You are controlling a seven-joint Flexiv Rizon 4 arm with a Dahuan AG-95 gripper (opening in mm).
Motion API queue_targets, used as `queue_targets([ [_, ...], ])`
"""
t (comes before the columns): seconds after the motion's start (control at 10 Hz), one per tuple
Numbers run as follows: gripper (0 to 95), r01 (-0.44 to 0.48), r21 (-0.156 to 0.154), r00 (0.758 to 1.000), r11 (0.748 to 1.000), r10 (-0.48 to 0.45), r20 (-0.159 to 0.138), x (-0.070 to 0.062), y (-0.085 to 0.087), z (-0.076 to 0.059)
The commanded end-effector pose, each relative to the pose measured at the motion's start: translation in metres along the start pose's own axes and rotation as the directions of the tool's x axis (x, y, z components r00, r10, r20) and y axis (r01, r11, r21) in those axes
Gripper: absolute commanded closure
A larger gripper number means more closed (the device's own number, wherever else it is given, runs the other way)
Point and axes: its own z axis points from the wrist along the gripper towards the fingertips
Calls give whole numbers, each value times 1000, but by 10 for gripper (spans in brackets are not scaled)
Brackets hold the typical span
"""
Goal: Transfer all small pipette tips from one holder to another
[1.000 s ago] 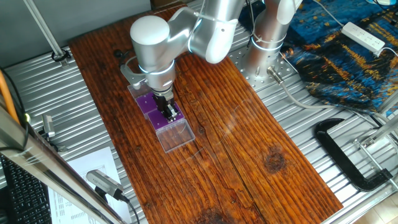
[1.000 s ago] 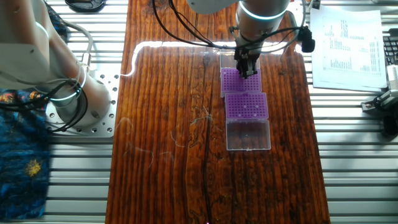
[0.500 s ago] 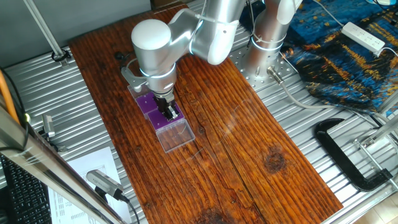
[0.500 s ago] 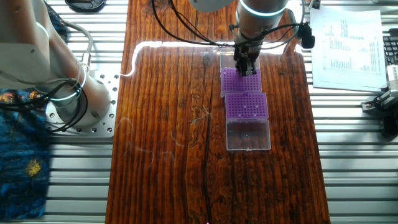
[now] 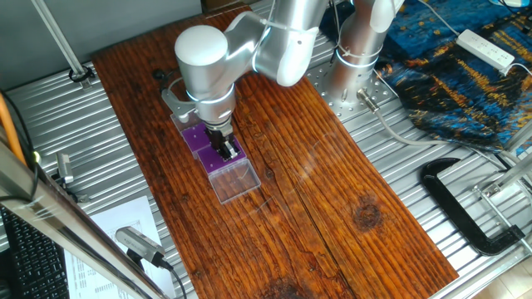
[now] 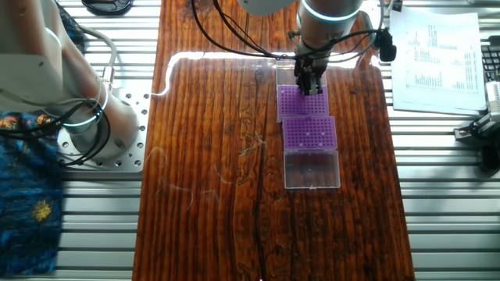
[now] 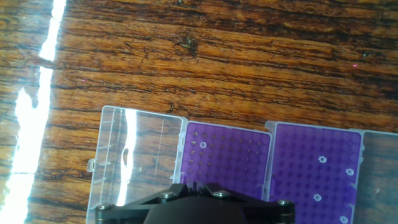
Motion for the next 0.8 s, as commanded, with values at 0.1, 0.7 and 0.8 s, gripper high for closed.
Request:
queue_targets([
  [0.1, 760, 7, 1, 1000, 1000, -7, 3, 0, 0, -1],
  [0.7, 760, 4, 6, 1000, 1000, -4, -3, 0, 0, 0],
  [0.8, 760, 5, 9, 1000, 1000, -5, -4, 0, 0, 1],
])
